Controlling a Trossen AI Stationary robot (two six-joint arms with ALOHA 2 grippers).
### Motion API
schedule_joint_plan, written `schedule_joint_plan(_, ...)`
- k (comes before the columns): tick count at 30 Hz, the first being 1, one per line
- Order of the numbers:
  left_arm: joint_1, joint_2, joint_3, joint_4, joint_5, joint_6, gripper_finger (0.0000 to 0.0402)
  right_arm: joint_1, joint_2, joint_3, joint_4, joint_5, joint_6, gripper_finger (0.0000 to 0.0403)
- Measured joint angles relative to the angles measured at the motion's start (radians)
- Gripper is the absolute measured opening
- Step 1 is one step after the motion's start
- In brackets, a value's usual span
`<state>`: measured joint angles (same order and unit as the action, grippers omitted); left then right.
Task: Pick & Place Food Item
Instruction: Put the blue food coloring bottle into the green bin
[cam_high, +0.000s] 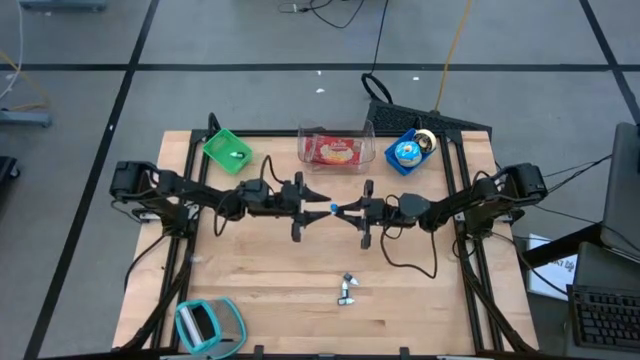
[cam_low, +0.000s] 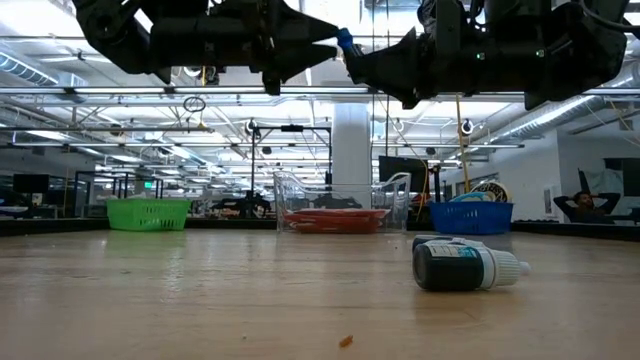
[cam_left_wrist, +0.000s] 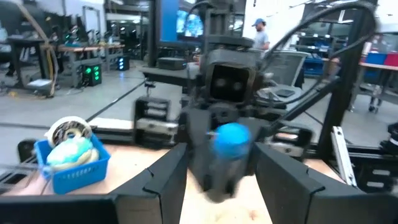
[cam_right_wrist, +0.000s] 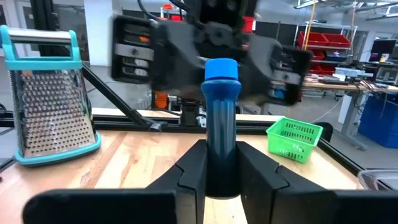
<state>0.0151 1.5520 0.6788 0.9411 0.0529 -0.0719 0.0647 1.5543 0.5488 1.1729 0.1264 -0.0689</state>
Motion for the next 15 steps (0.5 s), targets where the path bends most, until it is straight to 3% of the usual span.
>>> schedule_joint_plan(9, -0.033, 0.000, 0.000, 0.001, -0.006, 0.070, 0.0182, 0.000, 0.000, 0.000, 0.004, 0.001, 0.000, 0.0058)
schedule_joint_plan(15, -0.032, 0.000, 0.000, 0.001, -0.094, 0.069, 0.0182, 0.000, 0.000, 0.000, 0.005, 0.002, 0.000, 0.0058)
